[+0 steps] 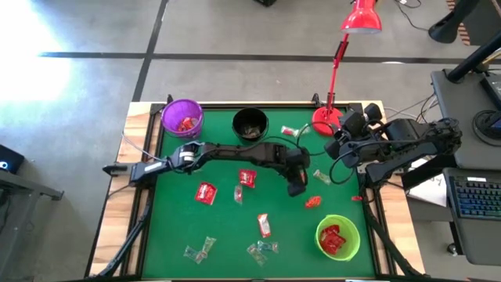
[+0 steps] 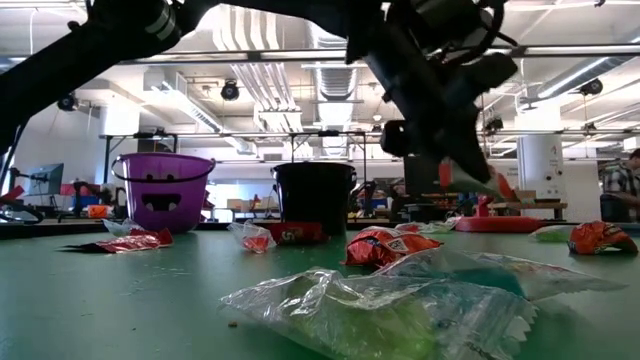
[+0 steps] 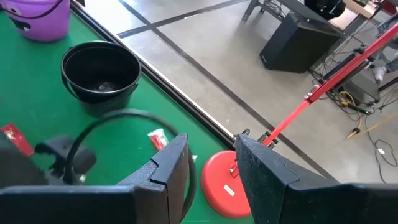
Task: Sort candy
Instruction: Put the top left orange chocolate bar into the purple bucket
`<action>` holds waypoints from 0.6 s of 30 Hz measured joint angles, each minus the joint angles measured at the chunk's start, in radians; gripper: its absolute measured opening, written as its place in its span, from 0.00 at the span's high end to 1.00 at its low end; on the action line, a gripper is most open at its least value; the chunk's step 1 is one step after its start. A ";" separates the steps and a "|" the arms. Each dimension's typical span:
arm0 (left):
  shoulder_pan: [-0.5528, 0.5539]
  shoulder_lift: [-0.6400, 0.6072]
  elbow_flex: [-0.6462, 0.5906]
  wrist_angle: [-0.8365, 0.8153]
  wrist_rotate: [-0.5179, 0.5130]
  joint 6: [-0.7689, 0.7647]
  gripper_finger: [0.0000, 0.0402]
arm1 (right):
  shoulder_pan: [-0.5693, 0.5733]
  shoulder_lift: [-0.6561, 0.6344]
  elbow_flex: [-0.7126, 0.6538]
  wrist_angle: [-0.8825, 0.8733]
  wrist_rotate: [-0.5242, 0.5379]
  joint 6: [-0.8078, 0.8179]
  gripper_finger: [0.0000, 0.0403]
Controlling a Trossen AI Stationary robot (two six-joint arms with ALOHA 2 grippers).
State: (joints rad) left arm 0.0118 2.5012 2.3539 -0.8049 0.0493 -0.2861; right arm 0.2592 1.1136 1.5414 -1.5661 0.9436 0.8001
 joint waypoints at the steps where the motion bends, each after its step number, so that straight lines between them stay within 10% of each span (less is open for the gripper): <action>1: 0.004 -0.007 0.000 -0.015 -0.012 0.013 0.98 | 0.000 0.000 0.000 -0.001 0.000 0.000 0.68; 18: 0.107 -0.194 0.000 -0.255 -0.184 0.168 0.98 | 0.000 -0.001 -0.002 -0.005 0.002 -0.032 0.68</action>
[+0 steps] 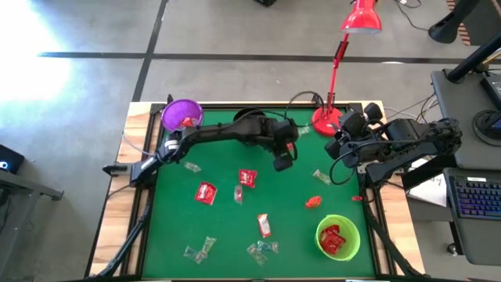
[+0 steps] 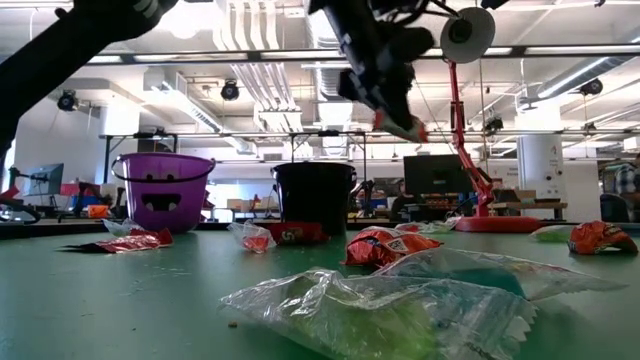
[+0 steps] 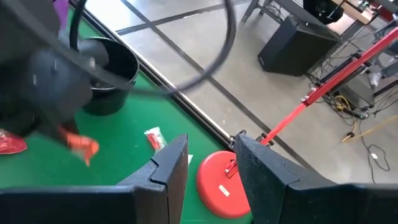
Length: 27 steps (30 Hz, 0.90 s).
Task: Sort candy
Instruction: Put the top left orange chocolate bar into the purple bucket
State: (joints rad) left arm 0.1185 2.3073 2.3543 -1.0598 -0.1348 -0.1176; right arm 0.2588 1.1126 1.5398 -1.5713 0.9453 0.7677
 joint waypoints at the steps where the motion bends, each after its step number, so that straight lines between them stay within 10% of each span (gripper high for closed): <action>1: 0.006 -0.013 0.000 -0.022 -0.016 0.007 0.98 | 0.000 0.000 0.000 0.000 0.000 -0.004 0.68; 27: 0.124 -0.304 0.000 -0.448 -0.219 0.102 0.98 | -0.005 0.001 0.000 0.014 0.132 -0.001 0.68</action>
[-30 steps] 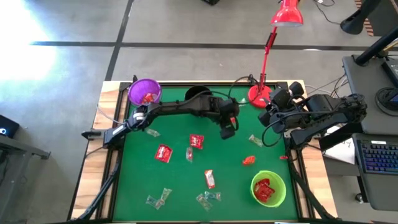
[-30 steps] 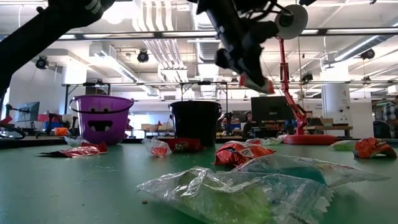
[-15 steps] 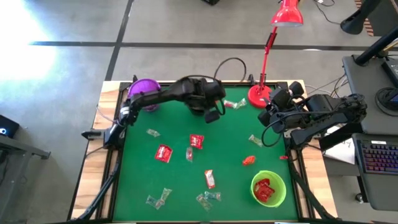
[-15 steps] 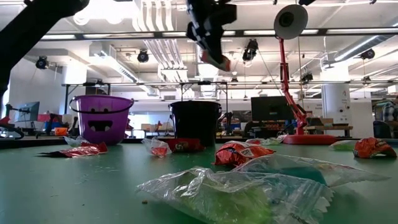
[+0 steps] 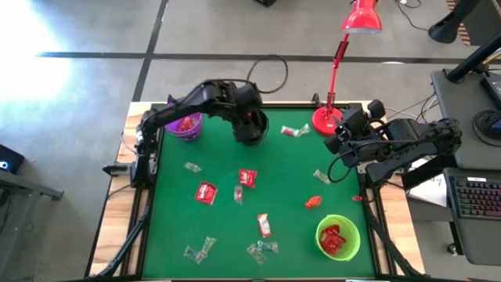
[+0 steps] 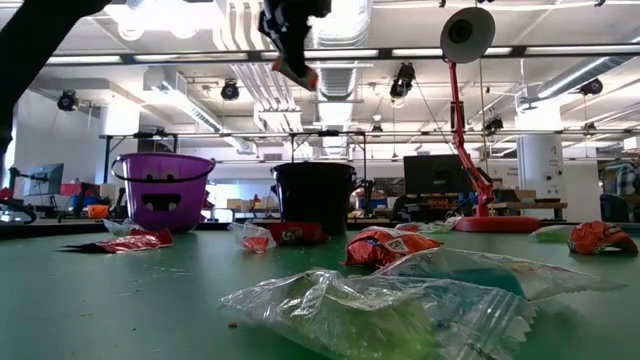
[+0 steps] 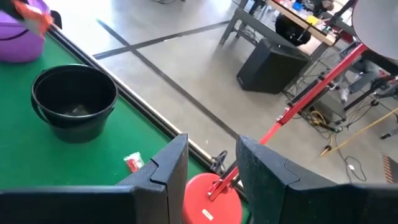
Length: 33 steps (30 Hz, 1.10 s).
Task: Sort candy
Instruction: Put the top left orange chocolate bar into the purple bucket
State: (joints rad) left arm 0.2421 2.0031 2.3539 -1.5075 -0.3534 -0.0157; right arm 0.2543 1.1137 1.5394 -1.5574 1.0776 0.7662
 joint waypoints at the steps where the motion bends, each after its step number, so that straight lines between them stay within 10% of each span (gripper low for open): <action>1: 0.006 -0.011 0.000 -0.018 0.000 0.000 0.98 | 0.000 0.000 0.000 0.000 0.000 0.004 0.68; 18: 0.040 -0.238 -0.060 -0.063 -0.003 -0.034 0.98 | -0.006 0.000 -0.001 0.000 -0.006 0.027 0.68; 33: 0.051 -0.563 -0.636 0.103 -0.076 -0.141 0.98 | -0.006 0.000 -0.002 0.000 -0.038 0.029 0.68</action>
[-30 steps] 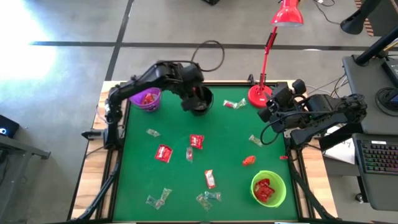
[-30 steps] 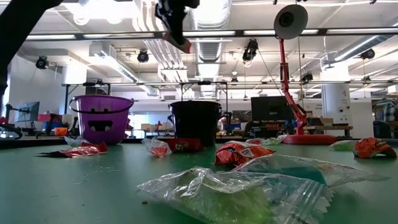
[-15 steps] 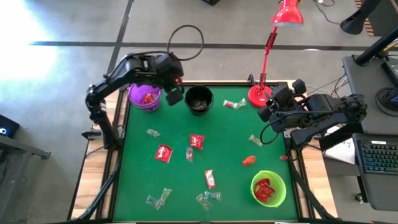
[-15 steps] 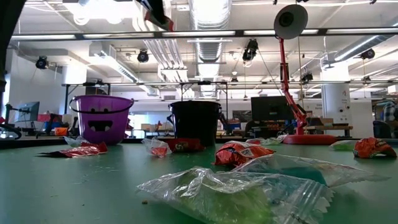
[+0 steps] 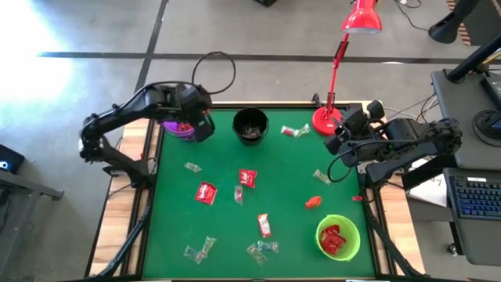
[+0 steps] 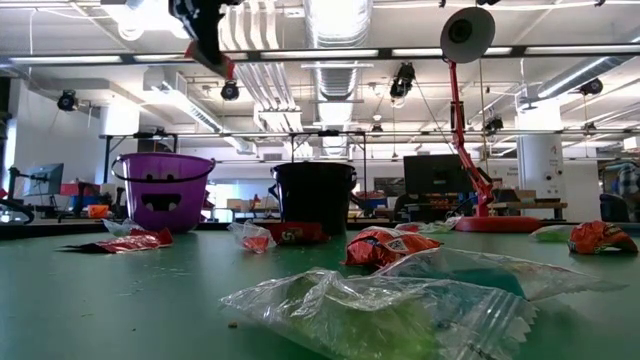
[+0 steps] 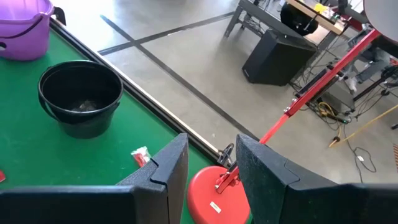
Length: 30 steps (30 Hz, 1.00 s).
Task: Sort candy
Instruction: Put the top left orange chocolate bar into the purple bucket
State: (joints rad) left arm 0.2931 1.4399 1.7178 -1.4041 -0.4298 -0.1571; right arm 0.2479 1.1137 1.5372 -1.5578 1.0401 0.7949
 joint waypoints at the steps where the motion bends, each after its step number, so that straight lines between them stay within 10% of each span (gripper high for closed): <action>1: 0.004 -0.019 -0.035 0.026 0.000 -0.001 0.98 | 0.000 0.000 0.000 0.000 0.000 0.000 0.68; 13: 0.182 -0.165 -0.370 0.198 -0.006 -0.055 0.98 | 0.000 0.000 0.000 0.000 0.000 -0.001 0.68; 30: 0.446 -0.177 -0.529 0.334 0.032 0.025 0.97 | 0.000 0.000 0.000 0.000 0.000 0.009 0.68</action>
State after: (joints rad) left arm 0.7389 1.2627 1.1886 -1.0696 -0.3977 -0.1318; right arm 0.2478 1.1137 1.5372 -1.5574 1.0397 0.8042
